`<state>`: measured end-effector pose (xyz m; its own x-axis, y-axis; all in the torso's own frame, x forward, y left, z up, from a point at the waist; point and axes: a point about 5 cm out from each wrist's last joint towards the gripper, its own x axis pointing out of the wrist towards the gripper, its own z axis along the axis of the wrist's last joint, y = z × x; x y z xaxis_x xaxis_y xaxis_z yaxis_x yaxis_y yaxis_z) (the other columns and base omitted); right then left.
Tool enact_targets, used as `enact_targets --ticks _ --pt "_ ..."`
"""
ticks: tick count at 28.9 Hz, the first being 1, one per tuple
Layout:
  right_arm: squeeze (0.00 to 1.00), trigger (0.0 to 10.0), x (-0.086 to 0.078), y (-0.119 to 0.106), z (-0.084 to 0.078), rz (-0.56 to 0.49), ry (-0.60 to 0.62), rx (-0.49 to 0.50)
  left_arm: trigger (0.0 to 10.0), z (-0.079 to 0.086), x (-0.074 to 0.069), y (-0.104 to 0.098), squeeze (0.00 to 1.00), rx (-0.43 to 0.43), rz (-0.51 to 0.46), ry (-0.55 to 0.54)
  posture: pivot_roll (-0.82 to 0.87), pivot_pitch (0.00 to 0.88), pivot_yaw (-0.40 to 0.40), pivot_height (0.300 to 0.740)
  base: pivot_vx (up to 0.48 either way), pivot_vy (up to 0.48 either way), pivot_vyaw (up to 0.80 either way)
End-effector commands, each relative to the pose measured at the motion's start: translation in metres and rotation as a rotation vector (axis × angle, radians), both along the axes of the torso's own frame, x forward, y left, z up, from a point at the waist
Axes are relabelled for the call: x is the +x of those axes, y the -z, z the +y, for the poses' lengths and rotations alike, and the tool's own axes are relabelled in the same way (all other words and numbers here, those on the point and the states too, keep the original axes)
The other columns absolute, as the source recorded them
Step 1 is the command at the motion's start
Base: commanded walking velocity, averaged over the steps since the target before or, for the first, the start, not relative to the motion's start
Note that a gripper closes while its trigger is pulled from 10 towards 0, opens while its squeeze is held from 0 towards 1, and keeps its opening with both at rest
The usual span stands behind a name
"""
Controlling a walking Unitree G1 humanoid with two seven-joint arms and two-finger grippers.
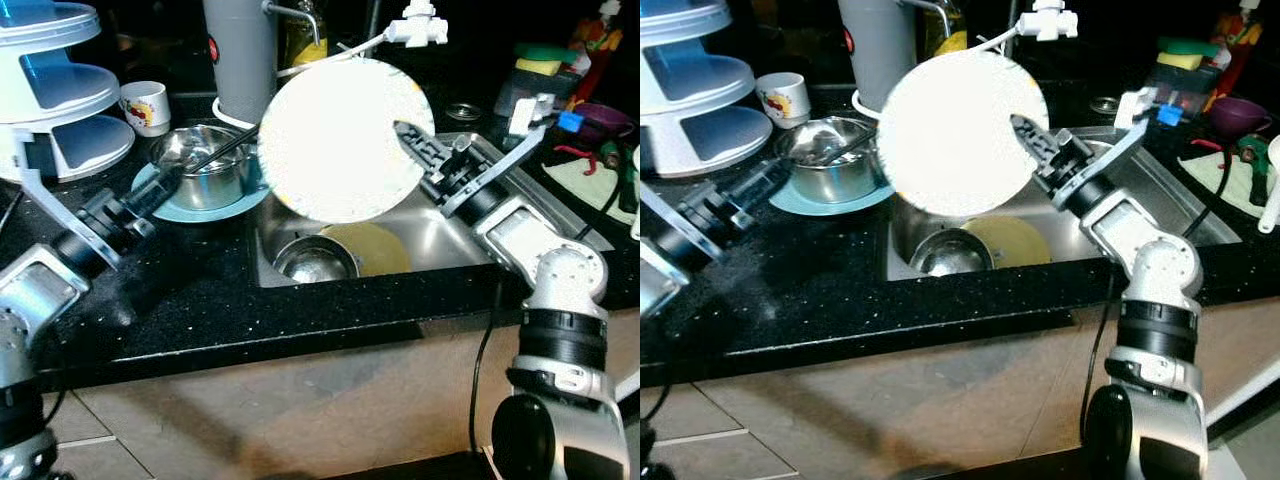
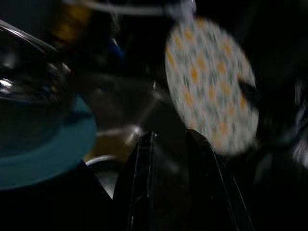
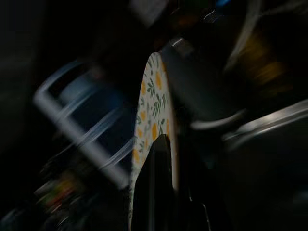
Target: Kitchen organization
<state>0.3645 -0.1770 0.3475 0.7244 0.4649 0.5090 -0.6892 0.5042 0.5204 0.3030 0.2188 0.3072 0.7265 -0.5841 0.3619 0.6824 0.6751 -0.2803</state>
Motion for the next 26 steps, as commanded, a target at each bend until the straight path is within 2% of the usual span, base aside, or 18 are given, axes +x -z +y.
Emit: enact_targets --ticks 1,3,4,5,6,7,8,9,11,12,13,14,15,19,20,22,23,26 --pt "0.0 0.0 0.002 -0.005 -0.007 -0.019 0.078 -0.003 10.0 -0.009 -0.001 0.008 0.0 0.094 0.012 0.02 0.04 0.191 0.005 0.74 0.0 0.0 0.0" --pt "0.0 0.0 0.011 -0.005 -0.016 -0.039 0.301 -0.14 10.0 -0.033 0.0 0.022 0.0 0.253 0.013 0.068 0.03 0.185 0.009 0.74 0.0 0.0 0.0" --pt "0.0 0.0 0.011 -0.005 -0.016 -0.039 0.301 -0.14 10.0 -0.033 0.0 0.022 0.0 0.253 0.013 0.068 0.03 0.185 0.009 0.74 0.0 0.0 0.0" --pt "0.0 0.0 0.013 -0.004 -0.017 -0.049 0.367 -0.213 10.0 -0.038 0.001 0.025 0.0 0.284 0.008 0.076 0.03 0.185 0.009 0.74 0.0 0.0 0.0" --pt "0.0 0.0 0.013 -0.004 -0.017 -0.049 0.367 -0.213 10.0 -0.038 0.001 0.025 0.0 0.284 0.008 0.076 0.03 0.185 0.009 0.74 0.0 0.0 0.0" --pt "0.0 0.0 0.015 -0.002 -0.016 -0.071 0.444 -0.319 10.0 -0.044 0.003 0.028 0.0 0.334 0.0 0.065 0.03 0.185 0.009 0.74 0.0 0.0 0.0" --pt "0.0 0.0 0.015 -0.002 -0.016 -0.071 0.444 -0.319 10.0 -0.044 0.003 0.028 0.0 0.334 0.0 0.065 0.03 0.185 0.009 0.74 0.0 0.0 0.0" --pt "0.0 0.0 0.018 0.004 -0.01 -0.085 0.481 -0.425 10.0 -0.05 0.008 0.033 0.0 0.448 -0.018 0.034 0.03 0.185 0.009 0.74 0.0 0.0 0.0" --pt "0.0 0.0 0.018 0.004 -0.01 -0.085 0.481 -0.425 10.0 -0.05 0.008 0.033 0.0 0.448 -0.018 0.034 0.03 0.185 0.009 0.74 0.0 0.0 0.0" --pt "0.0 0.2 0.021 0.013 0.0 -0.102 0.49 -0.523 10.0 -0.057 0.013 0.041 0.0 0.59 -0.047 0.008 0.04 0.176 0.008 0.74 0.0 0.0 0.0" --pt "0.0 0.9 0.025 0.025 0.011 -0.117 0.479 -0.62 10.0 -0.064 0.019 0.047 0.0 0.677 -0.077 -0.006 0.04 0.172 0.007 0.74 0.0 0.0 0.0" --pt "0.0 0.9 0.028 0.037 0.022 -0.117 0.445 -0.697 10.0 -0.07 0.024 0.05 0.0 0.74 -0.115 -0.023 0.04 0.169 0.008 0.74 0.0 0.0 0.0" --pt "0.0 1.5 0.031 0.045 0.029 -0.119 0.417 -0.753 10.0 -0.073 0.027 0.05 0.0 0.765 -0.141 -0.04 0.04 0.169 0.008 0.74 0.0 0.0 0.0" --pt "0.0 2.2 0.034 0.059 0.044 -0.117 0.34 -0.839 10.0 -0.077 0.036 0.045 0.0 0.761 -0.189 -0.097 0.04 0.165 0.007 0.74 0.0 0.0 0.0" --pt "0.0 6.5 0.035 0.066 0.049 -0.109 0.305 -0.878 10.0 -0.079 0.039 0.044 0.0 0.754 -0.198 -0.11 0.04 0.165 0.007 0.74 0.0 0.0 0.0" --pt "0.0 6.5 0.036 0.071 0.052 -0.107 0.284 -0.915 10.0 -0.08 0.042 0.043 0.0 0.755 -0.203 -0.113 0.03 0.166 0.008 0.74 0.0 0.0 0.0" --pt "0.0 9.7 0.037 0.075 0.055 -0.105 0.272 -0.94 10.0 -0.081 0.043 0.043 0.0 0.771 -0.21 -0.114 0.03 0.166 0.008 0.74 0.0 0.0 0.0" --pt "0.0 10.0 0.039 0.083 0.058 -0.083 0.253 -0.966 10.0 -0.084 0.046 0.043 0.0 0.803 -0.226 -0.113 0.03 0.166 0.008 0.74 0.0 0.0 0.0"
